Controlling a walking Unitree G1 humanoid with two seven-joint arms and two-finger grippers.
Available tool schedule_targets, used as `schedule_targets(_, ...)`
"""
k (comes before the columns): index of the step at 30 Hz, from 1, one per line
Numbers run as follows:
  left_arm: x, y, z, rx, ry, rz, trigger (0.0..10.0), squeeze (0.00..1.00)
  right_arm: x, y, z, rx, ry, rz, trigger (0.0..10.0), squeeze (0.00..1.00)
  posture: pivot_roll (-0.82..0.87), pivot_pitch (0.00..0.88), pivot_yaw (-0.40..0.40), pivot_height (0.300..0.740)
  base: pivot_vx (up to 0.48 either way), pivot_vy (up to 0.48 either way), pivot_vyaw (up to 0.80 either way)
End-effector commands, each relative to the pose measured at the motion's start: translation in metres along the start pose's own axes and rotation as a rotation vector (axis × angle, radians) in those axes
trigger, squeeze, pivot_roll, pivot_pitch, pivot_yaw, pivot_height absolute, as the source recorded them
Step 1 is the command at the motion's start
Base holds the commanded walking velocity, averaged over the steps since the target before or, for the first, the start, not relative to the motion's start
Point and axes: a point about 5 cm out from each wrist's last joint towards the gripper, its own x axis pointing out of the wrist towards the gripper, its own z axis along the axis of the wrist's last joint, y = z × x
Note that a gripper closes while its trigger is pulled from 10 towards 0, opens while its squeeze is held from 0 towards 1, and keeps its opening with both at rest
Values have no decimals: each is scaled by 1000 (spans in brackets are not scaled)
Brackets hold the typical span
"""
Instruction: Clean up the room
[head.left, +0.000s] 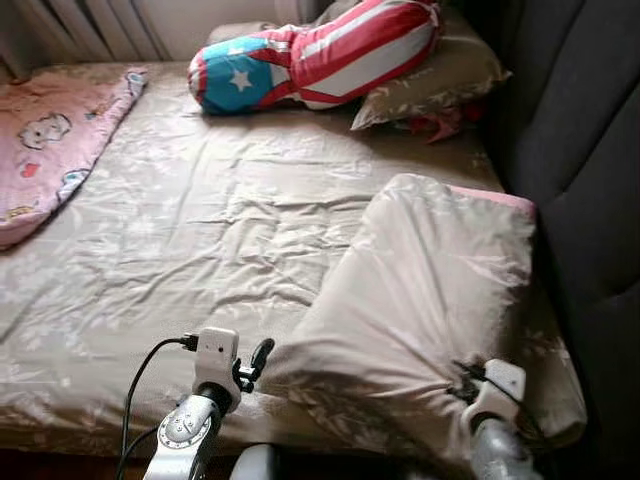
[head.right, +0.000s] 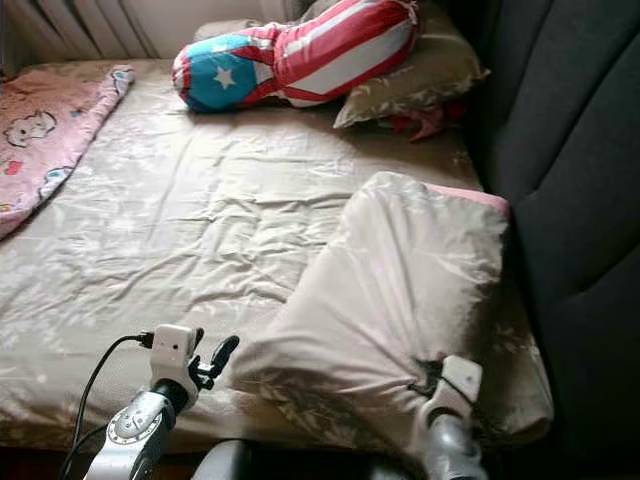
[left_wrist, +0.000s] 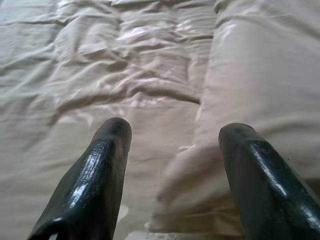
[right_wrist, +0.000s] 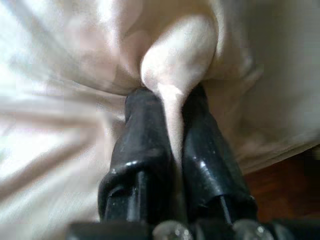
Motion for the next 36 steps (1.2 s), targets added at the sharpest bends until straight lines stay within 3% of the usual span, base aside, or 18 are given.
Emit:
schedule_targets(1, -3, 3, -6, 8, 22, 11, 10000, 0, 6, -40, 40, 38, -153, -181, 0, 0, 0, 131, 20, 665, 0, 0, 0)
schedule_targets(2, -2, 3, -6, 8, 21, 12, 10000, 0, 7, -55, 58, 21, -220, -252, 0, 0, -1, 129, 17, 665, 0, 0, 0)
schedule_targets(5, -1, 4, -6, 6, 18, 15, 10000, 0, 3, -80, 92, -25, -357, -384, 0, 0, -8, 126, 15, 665, 0, 0, 0)
schedule_targets(8, -1, 4, -6, 6, 18, 16, 10000, 0, -1, -90, 109, -47, -427, -441, 0, 0, -10, 124, 15, 665, 0, 0, 0)
schedule_targets(13, -1, 5, -7, 6, 18, 13, 10000, 0, -2, -95, 115, -49, -446, -465, 0, 0, -20, 118, 15, 665, 0, 0, 0)
schedule_targets(15, 0, 4, -8, 6, 18, 12, 10000, 0, 1, -89, 102, -87, -383, -428, 0, 0, -15, 113, 14, 665, 0, 0, 0)
schedule_targets(16, 0, 4, -8, 5, 19, 12, 10000, 0, 2, -84, 97, -86, -363, -398, 4980, 0, -15, 112, 15, 665, 0, 0, 0)
schedule_targets(17, 0, 4, -8, 5, 19, 13, 10000, 0, 3, -80, 94, -82, -352, -377, 4980, 0, -15, 112, 15, 665, 0, 0, 0)
schedule_targets(18, 0, 4, -8, 5, 19, 13, 10000, 0, 4, -76, 90, -80, -339, -362, 10000, 0, -15, 110, 13, 665, 0, 0, 0)
schedule_targets(24, 2, 2, -9, 5, 19, 11, 10000, 0, 5, -59, 61, -65, -230, -297, 10000, 0, -7, 101, 10, 665, 0, 0, 0)
schedule_targets(31, 3, 0, -10, 0, 19, 10, 10000, 0, 6, -54, 48, -102, -162, -242, 10000, 0, -6, 91, 3, 665, 0, 0, 0)
schedule_targets(32, 3, 0, -10, -4, 19, 12, 10000, 0, 6, -51, 47, -121, -166, -224, 10000, 231, -2, 88, 3, 665, 0, 0, 0)
schedule_targets(33, 3, 0, -10, -5, 20, 12, 10000, 0, 6, -50, 47, -129, -169, -219, 10000, 231, -2, 88, 3, 665, 0, 0, 0)
schedule_targets(34, 4, 0, -11, -9, 23, 14, 10000, 0, 6, -46, 48, -130, -184, -196, 10000, 1000, -5, 88, 2, 665, 0, 0, 0)
schedule_targets(36, 5, 0, -14, -30, 38, 25, 10000, 0, 7, -30, 49, -159, -214, -106, 10000, 1000, -17, 77, -6, 665, 0, 0, 0)
